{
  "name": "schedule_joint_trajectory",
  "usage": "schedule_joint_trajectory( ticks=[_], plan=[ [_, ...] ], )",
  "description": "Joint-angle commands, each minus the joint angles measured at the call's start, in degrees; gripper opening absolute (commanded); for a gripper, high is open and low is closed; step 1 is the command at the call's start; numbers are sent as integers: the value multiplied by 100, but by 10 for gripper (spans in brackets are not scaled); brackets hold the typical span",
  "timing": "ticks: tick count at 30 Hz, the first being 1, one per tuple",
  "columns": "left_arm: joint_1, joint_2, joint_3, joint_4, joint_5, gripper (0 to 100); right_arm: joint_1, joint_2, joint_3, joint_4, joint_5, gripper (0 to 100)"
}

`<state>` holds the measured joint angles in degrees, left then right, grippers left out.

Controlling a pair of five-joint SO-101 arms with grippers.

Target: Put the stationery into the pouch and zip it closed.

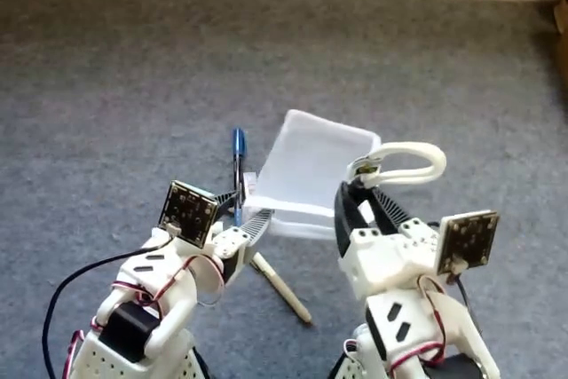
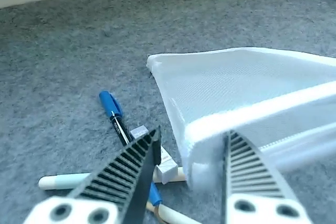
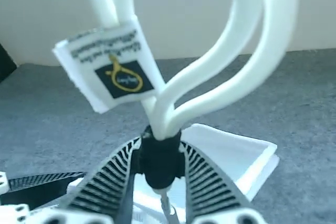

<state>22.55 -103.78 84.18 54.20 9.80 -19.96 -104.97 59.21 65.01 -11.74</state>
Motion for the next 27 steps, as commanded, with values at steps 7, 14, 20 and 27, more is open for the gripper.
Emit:
schedule_joint_trajectory(
  ticks=[7, 14, 20, 27],
  plan=[
    [277, -31, 4, -237, -44, 94, -277, -22, -629, 295, -132, 5],
    [277, -40, -171, -202, -44, 8, -251, -22, -611, 295, 35, 25],
    [-84, -22, -796, -62, -44, 7, -242, -22, -629, 664, 246, 255],
    [-822, -22, -1288, 0, -35, 7, -242, 22, -673, 1068, 255, 304]
  ],
)
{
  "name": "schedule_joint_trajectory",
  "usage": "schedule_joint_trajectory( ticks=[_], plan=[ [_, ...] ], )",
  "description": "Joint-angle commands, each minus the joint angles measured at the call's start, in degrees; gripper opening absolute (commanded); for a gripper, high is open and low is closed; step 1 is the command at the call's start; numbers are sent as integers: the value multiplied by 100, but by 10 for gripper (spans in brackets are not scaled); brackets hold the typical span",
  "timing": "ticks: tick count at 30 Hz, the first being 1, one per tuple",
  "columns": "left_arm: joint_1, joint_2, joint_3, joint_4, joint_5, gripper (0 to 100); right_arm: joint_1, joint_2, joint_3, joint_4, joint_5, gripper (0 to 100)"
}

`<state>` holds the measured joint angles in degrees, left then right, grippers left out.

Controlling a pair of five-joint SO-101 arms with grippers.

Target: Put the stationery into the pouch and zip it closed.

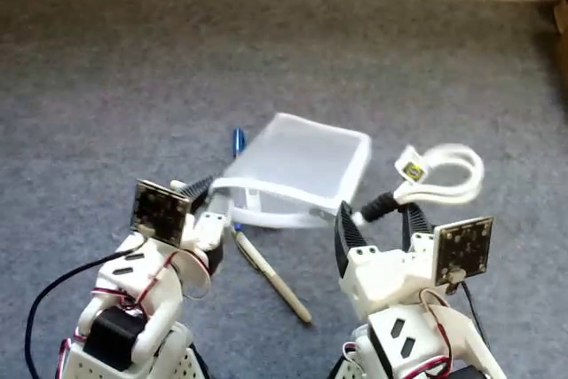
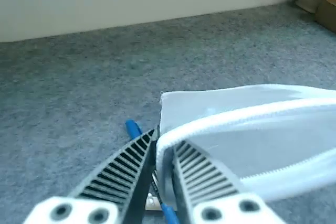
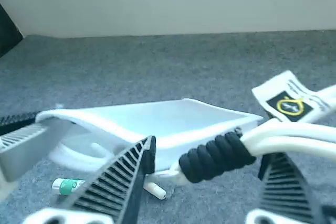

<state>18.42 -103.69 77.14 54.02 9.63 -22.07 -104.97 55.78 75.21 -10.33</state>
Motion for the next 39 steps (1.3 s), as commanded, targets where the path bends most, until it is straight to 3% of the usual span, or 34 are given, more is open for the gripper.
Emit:
schedule_joint_trajectory(
  ticks=[1, 6, 16, 25, 32, 39],
  plan=[
    [-505, -31, -681, 18, -18, 7, -22, 31, -330, 48, 114, 304],
    [-1068, -22, -1086, 26, 0, 7, -4, 31, -321, 48, 123, 304],
    [-2352, -22, -1569, 176, 9, 7, 778, 189, -259, -4, 176, 304],
    [-3099, -22, -1613, 642, -9, 7, 1147, 2396, -312, -4, 193, 304],
    [-3116, 101, -1613, 730, -18, 7, 769, 3108, -321, -576, 202, 304],
    [-3204, 1798, -2149, 721, -9, 7, -101, 4163, -330, -1367, 193, 304]
  ],
)
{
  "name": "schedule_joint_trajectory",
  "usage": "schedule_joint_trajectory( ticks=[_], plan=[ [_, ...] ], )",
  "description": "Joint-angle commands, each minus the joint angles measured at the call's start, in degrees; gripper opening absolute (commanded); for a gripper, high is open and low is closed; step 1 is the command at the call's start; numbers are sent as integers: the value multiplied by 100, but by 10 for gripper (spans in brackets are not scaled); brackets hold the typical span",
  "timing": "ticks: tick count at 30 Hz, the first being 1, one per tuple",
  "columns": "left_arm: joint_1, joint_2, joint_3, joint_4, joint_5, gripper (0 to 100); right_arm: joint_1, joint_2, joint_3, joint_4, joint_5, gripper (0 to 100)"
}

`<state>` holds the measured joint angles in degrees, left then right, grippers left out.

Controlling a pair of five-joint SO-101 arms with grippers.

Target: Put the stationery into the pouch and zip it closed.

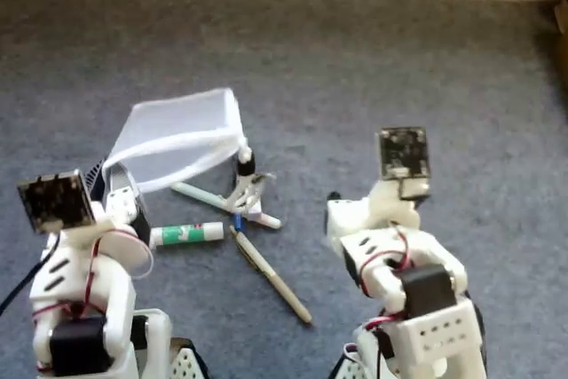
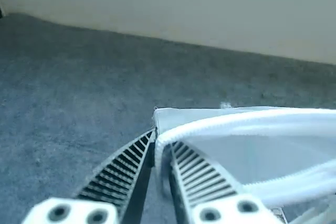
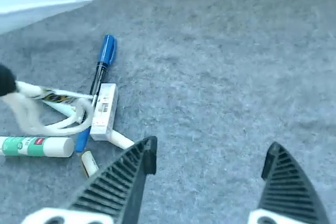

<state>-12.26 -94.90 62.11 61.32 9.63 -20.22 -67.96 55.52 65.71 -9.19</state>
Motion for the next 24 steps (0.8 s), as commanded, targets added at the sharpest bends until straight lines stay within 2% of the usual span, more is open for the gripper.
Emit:
schedule_joint_trajectory(
  ticks=[1, 6, 17, 24],
  plan=[
    [-154, 1156, -743, -9, 0, 7, -382, 655, -303, -593, 79, 304],
    [-479, 1675, -971, -9, 35, 7, -910, 1771, -488, -1244, 70, 303],
    [-1552, 1675, -963, 123, 220, 7, -1763, 4752, -2536, -1244, -158, 303],
    [-1622, 1675, -954, 123, 220, 7, -2053, 6659, -3864, -1244, -167, 303]
  ],
)
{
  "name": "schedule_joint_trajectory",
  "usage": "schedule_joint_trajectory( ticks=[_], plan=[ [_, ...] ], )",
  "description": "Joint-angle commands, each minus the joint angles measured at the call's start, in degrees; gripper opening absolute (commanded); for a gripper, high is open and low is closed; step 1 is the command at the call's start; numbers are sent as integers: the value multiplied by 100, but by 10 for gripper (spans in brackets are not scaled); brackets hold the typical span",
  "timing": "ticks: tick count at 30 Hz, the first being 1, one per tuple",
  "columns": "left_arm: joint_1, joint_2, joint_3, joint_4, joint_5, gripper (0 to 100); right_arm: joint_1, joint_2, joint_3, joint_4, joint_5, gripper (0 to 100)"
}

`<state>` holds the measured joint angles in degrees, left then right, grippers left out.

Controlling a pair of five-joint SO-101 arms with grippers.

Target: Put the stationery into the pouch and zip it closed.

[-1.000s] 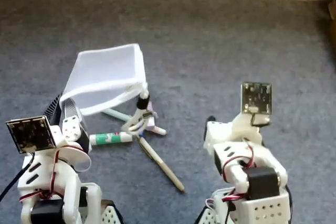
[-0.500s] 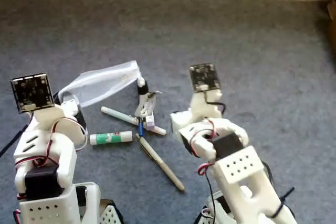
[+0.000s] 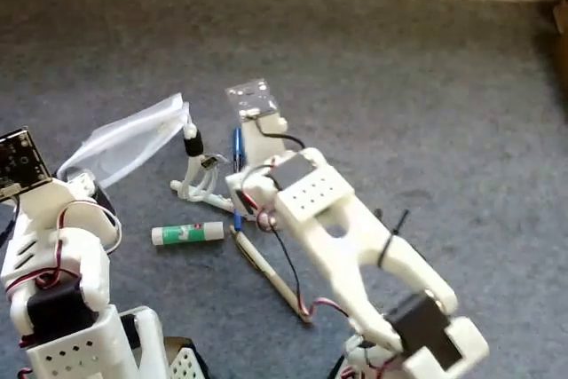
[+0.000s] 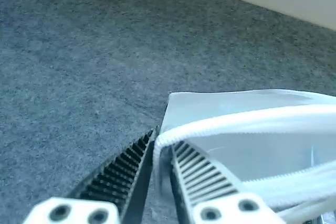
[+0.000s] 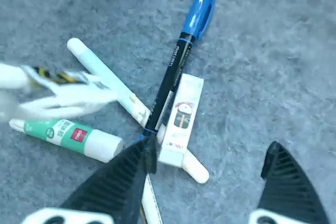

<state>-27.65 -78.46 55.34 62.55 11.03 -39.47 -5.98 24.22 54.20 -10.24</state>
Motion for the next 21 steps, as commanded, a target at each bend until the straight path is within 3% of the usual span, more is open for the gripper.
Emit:
schedule_joint_trajectory(
  ticks=[1, 8, 21],
  plan=[
    [-84, 31, -277, 9, 79, 7, -127, 690, -901, -84, -62, 303],
    [-75, 31, -242, 70, 79, 7, -92, 1675, -1516, -84, -35, 225],
    [-75, 31, -224, 70, 79, 7, 321, 1763, -1411, 136, -18, 220]
  ],
)
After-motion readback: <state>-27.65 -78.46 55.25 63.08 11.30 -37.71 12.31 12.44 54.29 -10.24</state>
